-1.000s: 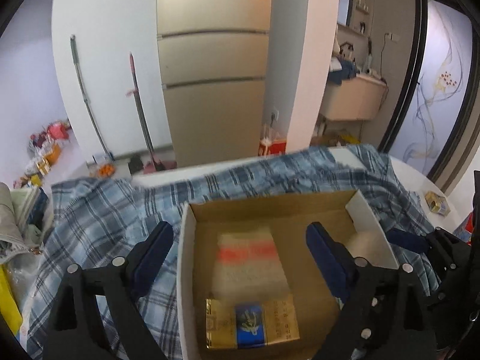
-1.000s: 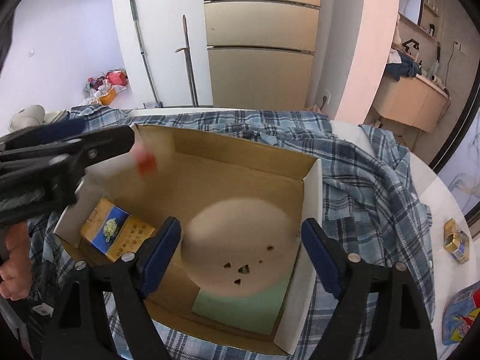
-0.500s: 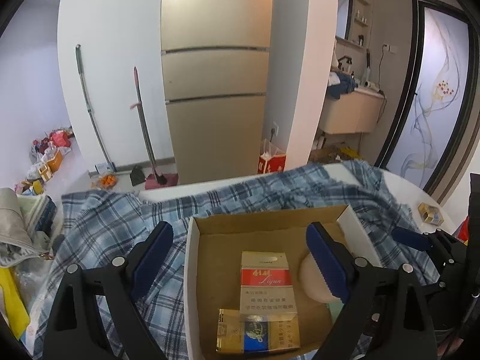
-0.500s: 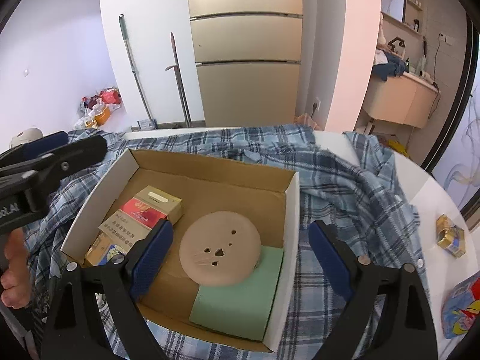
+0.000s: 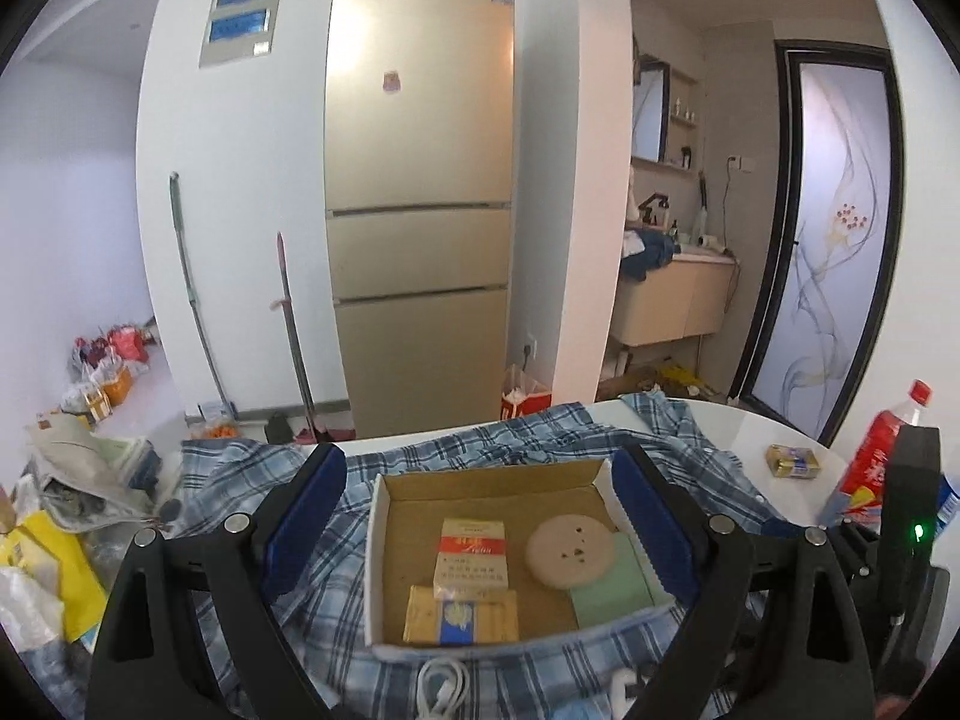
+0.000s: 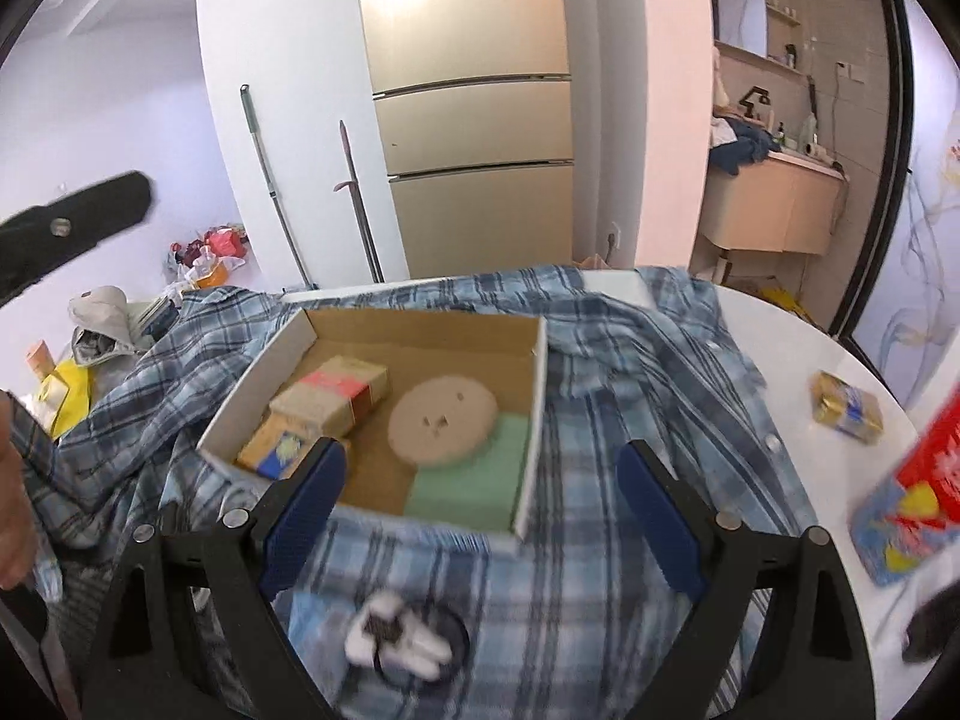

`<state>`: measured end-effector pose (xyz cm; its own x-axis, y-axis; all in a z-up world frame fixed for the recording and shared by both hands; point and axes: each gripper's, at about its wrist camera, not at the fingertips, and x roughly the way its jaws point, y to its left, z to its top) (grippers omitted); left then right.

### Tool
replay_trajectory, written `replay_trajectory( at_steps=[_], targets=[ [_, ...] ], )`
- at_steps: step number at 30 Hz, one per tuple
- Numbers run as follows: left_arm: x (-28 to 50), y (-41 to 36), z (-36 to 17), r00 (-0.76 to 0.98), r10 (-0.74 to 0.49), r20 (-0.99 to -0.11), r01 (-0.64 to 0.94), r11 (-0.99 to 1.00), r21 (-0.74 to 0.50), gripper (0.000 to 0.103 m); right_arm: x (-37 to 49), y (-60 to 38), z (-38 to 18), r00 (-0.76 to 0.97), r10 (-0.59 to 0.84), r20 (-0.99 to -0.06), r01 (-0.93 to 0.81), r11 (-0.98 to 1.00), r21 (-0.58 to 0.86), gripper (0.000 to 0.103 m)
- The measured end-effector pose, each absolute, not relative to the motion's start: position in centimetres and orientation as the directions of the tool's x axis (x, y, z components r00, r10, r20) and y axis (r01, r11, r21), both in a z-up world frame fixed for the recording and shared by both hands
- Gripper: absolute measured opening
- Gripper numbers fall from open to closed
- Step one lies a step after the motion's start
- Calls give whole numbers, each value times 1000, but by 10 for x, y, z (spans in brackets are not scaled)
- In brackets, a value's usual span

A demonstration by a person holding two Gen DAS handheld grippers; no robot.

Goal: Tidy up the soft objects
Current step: 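Move the left tool toward the blue plastic bag beside the box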

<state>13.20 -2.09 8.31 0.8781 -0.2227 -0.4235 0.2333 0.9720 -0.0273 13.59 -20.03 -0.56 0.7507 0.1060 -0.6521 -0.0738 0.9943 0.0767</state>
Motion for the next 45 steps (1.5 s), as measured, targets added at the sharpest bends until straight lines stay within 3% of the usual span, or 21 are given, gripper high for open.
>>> replay_trajectory(
  at_steps=[15,25,36,45],
  targets=[
    [35,7,90,908,-217,-359,217,975,-42,92,81,-191,56,853,128,-506,-131,991,31,94],
    [25,0,33,873,-228,-431,230,972,-49,92,62,-197,23,872,127,-472,-129,991,28,94],
    [37,-36,-12,777,-237,-584,243,968,-71,92,61,-214,-10,888,30,-459,-41,999,-14,94],
    [54,-59,-47,703,-272,-657,258,959,-121,91,61,-221,-20,884,56,-465,-43,998,39,94]
  ],
)
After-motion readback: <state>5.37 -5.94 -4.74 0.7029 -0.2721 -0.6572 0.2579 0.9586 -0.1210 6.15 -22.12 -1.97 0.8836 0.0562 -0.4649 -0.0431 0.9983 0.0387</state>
